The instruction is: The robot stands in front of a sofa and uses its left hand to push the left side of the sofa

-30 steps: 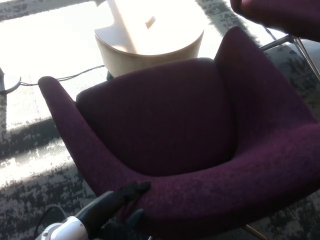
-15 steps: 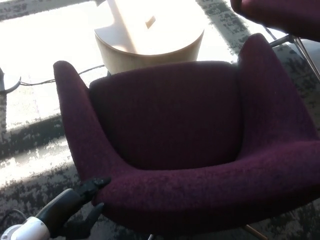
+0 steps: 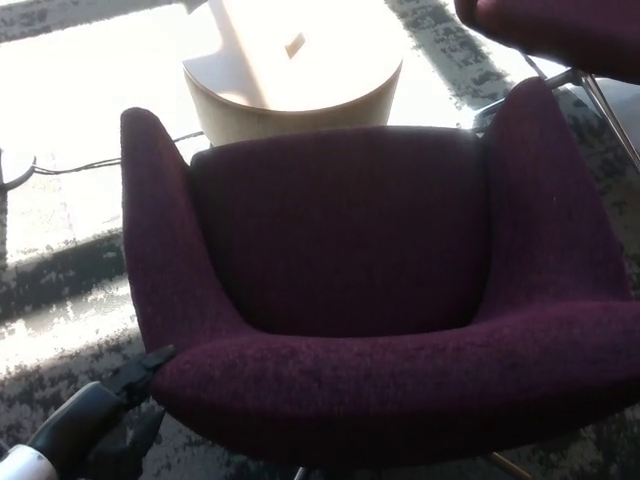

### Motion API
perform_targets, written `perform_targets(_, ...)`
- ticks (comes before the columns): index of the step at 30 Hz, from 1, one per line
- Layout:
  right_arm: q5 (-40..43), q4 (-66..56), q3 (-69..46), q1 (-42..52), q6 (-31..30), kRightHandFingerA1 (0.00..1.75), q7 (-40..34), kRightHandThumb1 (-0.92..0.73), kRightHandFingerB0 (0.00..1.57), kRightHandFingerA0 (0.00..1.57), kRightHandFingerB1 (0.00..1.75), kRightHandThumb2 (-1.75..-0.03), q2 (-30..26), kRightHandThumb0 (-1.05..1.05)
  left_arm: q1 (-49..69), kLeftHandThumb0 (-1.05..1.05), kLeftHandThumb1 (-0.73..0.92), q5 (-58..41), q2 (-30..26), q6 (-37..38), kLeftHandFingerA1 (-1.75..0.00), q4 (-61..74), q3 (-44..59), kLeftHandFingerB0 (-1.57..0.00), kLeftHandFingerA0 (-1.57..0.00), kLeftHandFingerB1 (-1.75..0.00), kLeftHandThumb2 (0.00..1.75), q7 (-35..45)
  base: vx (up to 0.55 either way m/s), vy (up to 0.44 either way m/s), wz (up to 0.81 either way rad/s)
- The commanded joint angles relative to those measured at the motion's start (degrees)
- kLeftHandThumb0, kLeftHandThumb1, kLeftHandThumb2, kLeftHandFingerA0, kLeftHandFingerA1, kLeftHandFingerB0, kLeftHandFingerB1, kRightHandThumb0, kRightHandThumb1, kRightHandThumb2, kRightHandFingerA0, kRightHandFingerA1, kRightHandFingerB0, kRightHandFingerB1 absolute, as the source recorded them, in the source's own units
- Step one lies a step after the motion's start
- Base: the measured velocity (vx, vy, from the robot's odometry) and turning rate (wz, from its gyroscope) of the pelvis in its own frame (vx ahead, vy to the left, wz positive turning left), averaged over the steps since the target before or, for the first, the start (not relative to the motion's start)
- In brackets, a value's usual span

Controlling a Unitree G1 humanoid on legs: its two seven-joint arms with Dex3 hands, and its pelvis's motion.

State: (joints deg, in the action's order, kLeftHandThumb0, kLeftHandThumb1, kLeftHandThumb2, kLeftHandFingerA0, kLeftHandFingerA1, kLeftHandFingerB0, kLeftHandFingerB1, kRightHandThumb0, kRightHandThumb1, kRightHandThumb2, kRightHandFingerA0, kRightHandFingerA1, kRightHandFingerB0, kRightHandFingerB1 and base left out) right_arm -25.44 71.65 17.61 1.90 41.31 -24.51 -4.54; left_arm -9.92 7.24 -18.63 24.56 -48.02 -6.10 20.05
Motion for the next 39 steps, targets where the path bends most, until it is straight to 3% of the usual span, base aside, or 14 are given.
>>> perform_targets(1, -0.44, 0.19, 0.21, 0.15, -0.78, 0.71, -0.61, -0.67, 0.73, 0.84, 0.46, -0.6, -0.73, -0.48, 3.1, -0.93, 0.82, -0.82, -1.61, 2.57, -0.26, -2.78, 0.74, -0.07, -0.04, -0.16, 1.21, 1.79, 0.0, 0.0, 0.0)
perform_targets(5, -0.5, 0.18, 0.24, 0.51, -0.32, 0.77, -0.96, -0.66, 0.75, 0.84, 0.47, -0.59, -0.58, -0.48, 4.02, -0.88, 0.76, -1.63, -1.7, 2.68, -0.24, -4.34, 1.42, -0.03, -0.01, -0.18, 1.2, 1.99, 0.0, 0.0, 0.0)
perform_targets(14, -1.2, 0.34, 0.72, 0.67, -0.19, 0.79, -1.69, -0.66, 0.75, 0.83, 0.47, -0.59, -1.14, -0.47, 8.17, -0.85, 0.84, -5.98, 0.14, 5.03, -0.24, -9.04, 6.82, -0.09, 0.0, -0.2, 1.24, 1.39, 0.0, 0.0, 0.0)
perform_targets(16, -1.09, 0.37, 0.63, 0.81, -0.36, 0.79, -1.17, -0.66, 0.73, 0.83, 0.46, -0.6, -1.0, -0.48, 10.17, -0.94, 0.88, -8.76, 1.85, 5.91, -0.2, -8.65, 9.3, -0.04, -0.03, -0.11, 1.26, 2.86, 0.0, 0.0, 0.0)
perform_targets(19, -0.9, 0.45, 0.42, 1.06, -0.55, 0.77, -0.91, -0.67, 0.74, 0.84, 0.46, -0.59, -0.83, -0.48, 12.19, -0.82, 0.79, -10.47, 3.88, 5.88, -0.25, -7.97, 11.31, -0.01, 0.0, -0.18, 1.24, 3.92, 0.0, 0.0, 0.0)
perform_targets(21, -1.14, 0.5, 0.59, 1.02, -0.58, 0.77, -1.15, -0.66, 0.75, 0.84, 0.47, -0.59, -0.71, -0.48, 13.35, -0.83, 0.78, -11.58, 4.96, 6.82, -0.26, -7.67, 12.71, -0.03, -0.01, -0.19, 1.22, 4.99, 0.0, 0.0, 0.0)
perform_targets(22, -1.39, 0.42, 0.78, 0.95, -0.33, 0.86, -1.44, -0.66, 0.75, 0.83, 0.48, -0.6, -0.72, -0.47, 14.8, -0.95, 0.87, -12.37, 5.99, 7.32, -0.19, -6.93, 13.19, -0.08, -0.06, -0.11, 1.24, 5.49, 0.0, 0.0, 0.0)
perform_targets(26, -1.76, 0.42, 1.17, 0.88, -0.6, 0.75, -1.45, -0.67, 0.74, 0.83, 0.47, -0.6, -0.79, -0.47, 17.8, -0.95, 0.87, -12.25, 8.32, 8.35, -0.17, -6.87, 13.78, -0.08, -0.07, -0.11, 1.24, 5.85, 0.0, 0.0, 0.0)
perform_targets(27, -1.92, 0.42, 1.35, 0.96, -0.54, 0.76, -1.63, -0.67, 0.74, 0.83, 0.47, -0.6, -0.78, -0.47, 18.4, -0.83, 0.79, -11.43, 8.9, 7.84, -0.25, -7.95, 13.28, -0.06, 0.0, -0.2, 1.22, 5.3, 0.0, 0.0, 0.0)
perform_targets(28, -1.99, 0.42, 1.46, 0.98, -0.34, 0.79, -1.82, -0.67, 0.75, 0.83, 0.47, -0.59, -0.81, -0.46, 18.56, -0.88, 0.82, -11.35, 9.49, 8.06, -0.28, -8.79, 13.35, -0.14, 0.0, -0.21, 1.21, 4.92, 0.0, 0.0, 0.0)
perform_targets(34, -1.75, 0.6, 1.63, 1.18, -0.15, 0.82, -1.85, -0.66, 0.74, 0.83, 0.47, -0.6, -0.87, -0.48, 18.73, -0.92, 0.84, -10.37, 9.93, 8.2, -0.19, -10.15, 12.69, -0.08, -0.06, -0.14, 1.24, 4.34, 0.0, 0.0, 0.0)
perform_targets(35, -2.18, 0.56, 2.09, 1.99, -0.75, 0.69, -2.16, -0.67, 0.73, 0.83, 0.46, -0.6, -0.83, -0.47, 18.63, -0.88, 0.86, -8.55, 10.0, 10.33, -0.19, -14.55, 11.9, -0.01, 0.0, -0.16, 1.25, 2.89, 0.0, 0.0, 0.0)
perform_targets(36, -2.19, 0.64, 2.16, 2.13, -0.76, 0.69, -2.3, -0.67, 0.72, 0.84, 0.46, -0.61, -0.86, -0.47, 18.46, -0.93, 0.89, -7.18, 9.82, 10.27, -0.19, -15.62, 11.0, -0.09, -0.04, -0.19, 1.26, 1.25, 0.0, 0.0, 0.0)
perform_targets(39, -2.11, 0.66, 2.25, 2.12, -0.76, 0.69, -2.39, -0.67, 0.72, 0.84, 0.46, -0.61, -0.9, -0.47, 17.88, -0.93, 0.89, -6.92, 9.6, 10.84, -0.19, -16.98, 10.17, -0.09, -0.04, -0.19, 1.26, 0.29, 0.0, 0.0, 0.0)
